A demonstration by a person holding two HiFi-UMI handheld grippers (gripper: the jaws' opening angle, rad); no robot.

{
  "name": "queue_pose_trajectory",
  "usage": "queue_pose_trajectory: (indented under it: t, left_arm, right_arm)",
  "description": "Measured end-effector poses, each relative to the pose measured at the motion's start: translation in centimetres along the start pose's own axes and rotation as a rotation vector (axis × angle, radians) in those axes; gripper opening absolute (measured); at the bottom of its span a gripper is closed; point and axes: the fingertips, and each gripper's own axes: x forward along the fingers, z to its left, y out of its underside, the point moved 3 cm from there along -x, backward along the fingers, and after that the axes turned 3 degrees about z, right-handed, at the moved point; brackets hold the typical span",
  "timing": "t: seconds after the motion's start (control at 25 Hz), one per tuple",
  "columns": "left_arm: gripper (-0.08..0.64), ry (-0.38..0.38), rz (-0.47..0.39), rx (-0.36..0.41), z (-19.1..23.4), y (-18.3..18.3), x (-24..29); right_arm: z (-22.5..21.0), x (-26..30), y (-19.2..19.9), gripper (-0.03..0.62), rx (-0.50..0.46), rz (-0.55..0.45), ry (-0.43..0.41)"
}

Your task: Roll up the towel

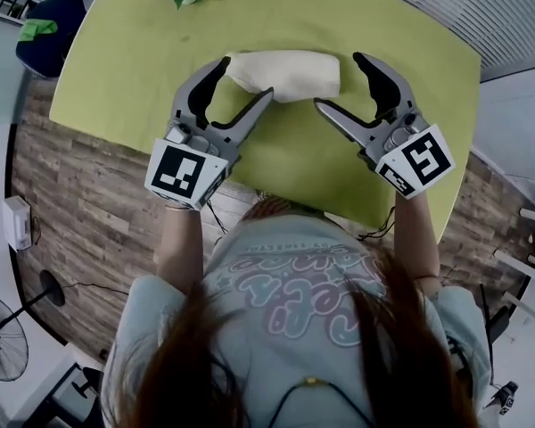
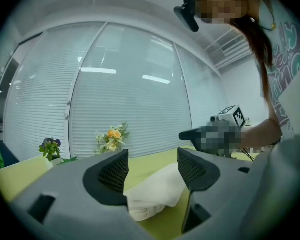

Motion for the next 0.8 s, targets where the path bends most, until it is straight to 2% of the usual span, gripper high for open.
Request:
queue_pose_trajectory:
  t: [0.12,0.28,0.36,0.44,0.64,0.8]
  left_arm:
    - [0.279,-0.048,-0.057,-0.026,-1.3,-1.2,-0.8]
    - [0.278,-0.146,-0.092,-0.033,-2.4,-2.0,-2.3]
    - [0.270,-0.167,-0.095,-0.039,-3.2,-1.9,-2.9]
    - [0.227,-0.161,-0.093,-0.043,-4.3,-1.6,-3.0]
    - [0.160,-0.172,-0.112,-0.037,-7.2,-2.6,-3.5]
    - [0.048,-0.211,-0.149,-0.060,-9.0,-3.2,-4.2]
  right_arm:
    - [0.2,-1.4,-0.9,0.369,0.029,-0.056,0.083]
    - [1.4,-2.7,-0.8,0.281,0.049,-0.050,0.108]
    - [2.1,-3.5,-1.1,0.214,0.045,-0.062,0.109]
    - [2.8,-4.2,-1.6,0.150,0.035,-0.081,0.093]
    - [4.6,-5.5,-2.2,0.100,0.002,-0.097,0.054]
    - [5.3,-6.9,-2.0,0.029,0.013,-0.109,0.061]
